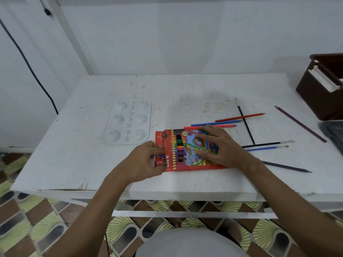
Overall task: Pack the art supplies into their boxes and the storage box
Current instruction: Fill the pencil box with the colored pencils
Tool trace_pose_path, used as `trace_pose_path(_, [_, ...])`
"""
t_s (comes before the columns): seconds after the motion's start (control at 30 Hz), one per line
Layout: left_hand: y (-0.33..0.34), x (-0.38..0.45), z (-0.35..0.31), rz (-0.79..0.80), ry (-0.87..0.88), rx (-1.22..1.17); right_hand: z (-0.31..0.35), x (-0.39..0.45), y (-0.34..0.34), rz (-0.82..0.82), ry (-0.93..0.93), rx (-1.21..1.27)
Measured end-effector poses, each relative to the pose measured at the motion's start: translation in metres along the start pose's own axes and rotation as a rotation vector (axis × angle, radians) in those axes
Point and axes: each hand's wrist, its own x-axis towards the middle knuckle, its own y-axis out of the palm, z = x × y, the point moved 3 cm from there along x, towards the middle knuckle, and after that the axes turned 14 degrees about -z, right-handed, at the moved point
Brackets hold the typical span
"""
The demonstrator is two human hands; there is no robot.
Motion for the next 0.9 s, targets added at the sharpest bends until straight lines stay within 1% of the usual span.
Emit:
trace_pose_path(0.17, [0.006,-0.001,0.002,-0.095,-0.055,-0.05,0.0,0.0,0.0,-0.006,-0.01,-0.003])
trace_pose_path(0.33, [0.015,-0.004,0.006,-0.196,-0.057,-0.063,-0.001,0.0,0.0,-0.009,-0.009,0.004])
trace_pose_path(0.5, [0.015,-0.003,0.001,-0.236,-0.034,-0.048,0.001,0.0,-0.001,-0.018,-0.005,0.022])
trace_pose_path(0.9, [0.018,-0.004,-0.006,-0.365,-0.104,-0.116,0.001,-0.001,-0.001,-0.036,-0.01,0.029])
